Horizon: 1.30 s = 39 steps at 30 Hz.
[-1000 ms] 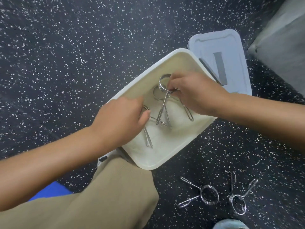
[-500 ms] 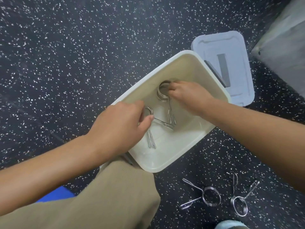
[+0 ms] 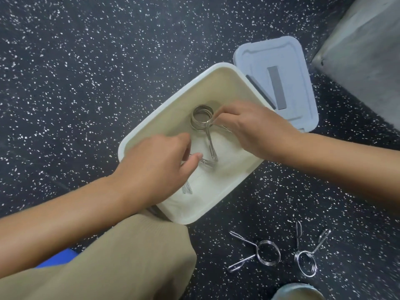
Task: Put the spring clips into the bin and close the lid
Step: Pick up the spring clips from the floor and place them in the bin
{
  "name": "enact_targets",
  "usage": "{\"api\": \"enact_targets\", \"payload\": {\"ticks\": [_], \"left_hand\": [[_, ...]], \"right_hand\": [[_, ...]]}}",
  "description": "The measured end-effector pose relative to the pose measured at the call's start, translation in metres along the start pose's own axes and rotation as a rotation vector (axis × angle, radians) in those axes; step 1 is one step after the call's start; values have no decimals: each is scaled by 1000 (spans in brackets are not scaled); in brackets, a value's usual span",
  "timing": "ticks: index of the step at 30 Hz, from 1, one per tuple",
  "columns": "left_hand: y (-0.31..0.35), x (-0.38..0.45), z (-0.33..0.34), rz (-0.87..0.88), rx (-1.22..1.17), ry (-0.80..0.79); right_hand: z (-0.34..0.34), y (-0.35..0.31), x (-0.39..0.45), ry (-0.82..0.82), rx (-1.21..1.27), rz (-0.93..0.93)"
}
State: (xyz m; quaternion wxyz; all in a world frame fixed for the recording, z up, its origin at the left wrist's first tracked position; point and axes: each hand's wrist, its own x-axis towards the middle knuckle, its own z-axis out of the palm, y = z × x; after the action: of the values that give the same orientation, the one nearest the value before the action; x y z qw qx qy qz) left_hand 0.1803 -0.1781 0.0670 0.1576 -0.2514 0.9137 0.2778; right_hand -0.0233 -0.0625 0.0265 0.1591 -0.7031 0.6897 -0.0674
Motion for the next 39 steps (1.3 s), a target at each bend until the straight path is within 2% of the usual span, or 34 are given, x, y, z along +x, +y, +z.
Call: {"api": "enact_targets", "payload": {"ticks": [6, 13, 21, 26, 29, 39], "left_hand": [[35, 8, 11, 172, 26, 1], [85, 11, 30, 351, 69, -52], [132, 14, 78, 517, 176, -231], [153, 16, 131, 565, 284, -444], [164, 16, 161, 601, 337, -530], [171, 4, 225, 661, 522, -730]], "right_hand": [[-40, -10, -78, 49, 94, 118], [-37, -17, -172, -9, 176, 214], [-2, -30, -265, -61, 316, 494], [46, -33, -312, -146, 408, 707], [73, -34, -329, -233, 362, 734], [129, -47, -340, -492, 73, 641]]}}
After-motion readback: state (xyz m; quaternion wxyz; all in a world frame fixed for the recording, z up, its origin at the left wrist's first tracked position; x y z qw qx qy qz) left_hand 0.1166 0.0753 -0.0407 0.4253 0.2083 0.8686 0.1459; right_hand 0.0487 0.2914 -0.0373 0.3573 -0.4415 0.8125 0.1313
